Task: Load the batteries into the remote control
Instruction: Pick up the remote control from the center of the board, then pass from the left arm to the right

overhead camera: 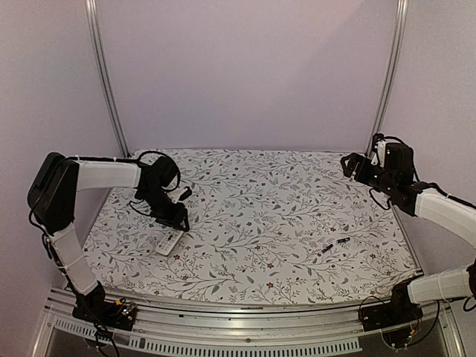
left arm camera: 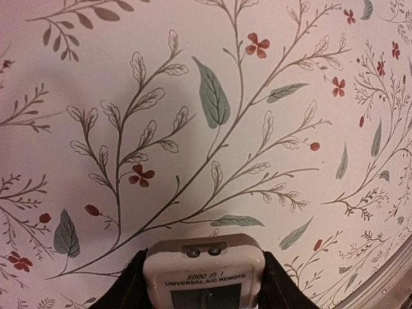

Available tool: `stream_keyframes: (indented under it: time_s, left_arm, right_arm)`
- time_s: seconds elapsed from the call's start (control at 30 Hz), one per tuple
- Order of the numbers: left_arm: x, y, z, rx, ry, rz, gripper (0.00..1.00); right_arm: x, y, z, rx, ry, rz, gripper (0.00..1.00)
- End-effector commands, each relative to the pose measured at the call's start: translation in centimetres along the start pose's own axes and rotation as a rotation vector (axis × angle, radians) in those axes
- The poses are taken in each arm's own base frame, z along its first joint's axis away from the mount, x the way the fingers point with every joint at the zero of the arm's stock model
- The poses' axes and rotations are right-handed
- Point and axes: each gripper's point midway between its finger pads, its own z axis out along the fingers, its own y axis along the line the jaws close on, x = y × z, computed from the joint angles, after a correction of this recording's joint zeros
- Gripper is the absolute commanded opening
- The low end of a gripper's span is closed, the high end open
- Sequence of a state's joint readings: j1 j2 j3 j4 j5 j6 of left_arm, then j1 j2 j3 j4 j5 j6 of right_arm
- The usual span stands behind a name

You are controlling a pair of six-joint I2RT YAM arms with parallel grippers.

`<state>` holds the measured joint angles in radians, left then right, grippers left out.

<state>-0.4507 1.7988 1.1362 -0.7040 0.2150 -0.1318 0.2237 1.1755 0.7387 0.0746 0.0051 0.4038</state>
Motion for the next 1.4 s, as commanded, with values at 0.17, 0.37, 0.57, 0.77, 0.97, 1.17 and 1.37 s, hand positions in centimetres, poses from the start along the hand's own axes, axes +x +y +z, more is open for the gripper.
stream_keyframes:
  time_s: [0.17, 0.37, 0.57, 0.77, 0.97, 1.17, 1.37]
  left_arm:
    - [-9.0, -6.7, -12.5, 0.213, -0.283, 0.178, 0.05]
    - [-13.9, -12.8, -31.3, 0.308, -0.789, 0.410, 0.01]
    - [-11.6, -15.0, -36.6, 0.353, -0.891, 0.447, 0.00]
    - [-8.1, -19.9, -41.8, 0.472, -1.095, 0.656, 0.00]
    - [-5.2, -23.8, -42.3, 0.579, -1.130, 0.803, 0.00]
    - [-4.4, -24.8, -41.9, 0.617, -1.106, 0.849, 0.00]
    - [-4.1, -25.0, -42.2, 0.619, -1.110, 0.857, 0.00]
  right_arm:
    - [-2.7, 11.2, -3.3, -0.455, -0.063, -0.156, 0.99]
    - [-3.1, 27.2, -11.1, -0.993, -0.162, -0.404, 0.99]
    - [-2.0, 39.3, -16.2, -1.391, -0.245, -0.498, 0.99]
    - [-0.7, 44.4, -17.5, -1.564, -0.249, -0.451, 0.99]
    - [1.6, 47.2, -15.1, -1.598, -0.162, -0.385, 0.99]
    - [2.6, 48.2, -14.2, -1.641, -0.132, -0.365, 0.97]
    - [3.4, 48.3, -15.5, -1.741, -0.134, -0.372, 0.66]
